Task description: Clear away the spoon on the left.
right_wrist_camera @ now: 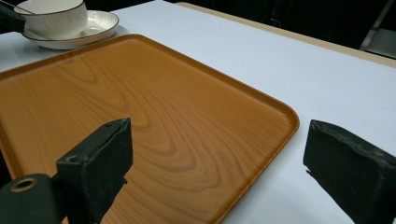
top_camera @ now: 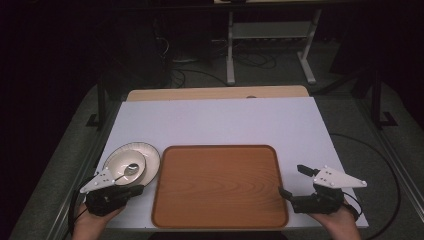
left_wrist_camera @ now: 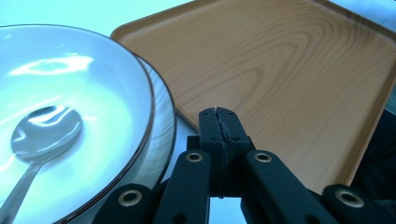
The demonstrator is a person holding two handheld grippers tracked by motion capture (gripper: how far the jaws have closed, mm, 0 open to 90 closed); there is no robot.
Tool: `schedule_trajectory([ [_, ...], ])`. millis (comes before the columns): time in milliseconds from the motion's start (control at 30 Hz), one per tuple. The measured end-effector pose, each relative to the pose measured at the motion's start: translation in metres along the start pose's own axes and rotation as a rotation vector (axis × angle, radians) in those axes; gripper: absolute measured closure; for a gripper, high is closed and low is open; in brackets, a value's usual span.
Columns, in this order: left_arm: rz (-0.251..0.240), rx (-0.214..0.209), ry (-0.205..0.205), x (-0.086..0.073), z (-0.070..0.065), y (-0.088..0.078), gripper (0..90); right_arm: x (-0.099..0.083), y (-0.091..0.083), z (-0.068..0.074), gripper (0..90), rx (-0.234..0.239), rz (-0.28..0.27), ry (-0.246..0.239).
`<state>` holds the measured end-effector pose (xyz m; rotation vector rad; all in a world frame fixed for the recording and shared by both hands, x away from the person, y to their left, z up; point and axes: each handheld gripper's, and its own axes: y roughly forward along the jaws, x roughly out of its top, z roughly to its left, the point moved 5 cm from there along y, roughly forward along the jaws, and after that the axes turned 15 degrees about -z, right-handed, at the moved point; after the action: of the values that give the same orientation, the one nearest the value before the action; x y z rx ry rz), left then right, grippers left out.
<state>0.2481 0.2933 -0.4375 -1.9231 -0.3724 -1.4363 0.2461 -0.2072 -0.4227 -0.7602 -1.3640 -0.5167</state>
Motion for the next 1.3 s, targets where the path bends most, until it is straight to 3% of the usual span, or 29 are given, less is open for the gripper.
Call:
schedule_trajectory([
  [700, -0.002, 0.064, 0.017, 0.004, 0.014, -0.02, 89.3, 0.0, 0.0, 0.0, 7.7, -0.001, 0.003, -0.001],
  [1300, -0.032, 0.129, 0.006, 0.007, 0.028, -0.037, 89.3, 0.0, -0.001, -0.001, 7.8, -0.006, 0.003, -0.004],
])
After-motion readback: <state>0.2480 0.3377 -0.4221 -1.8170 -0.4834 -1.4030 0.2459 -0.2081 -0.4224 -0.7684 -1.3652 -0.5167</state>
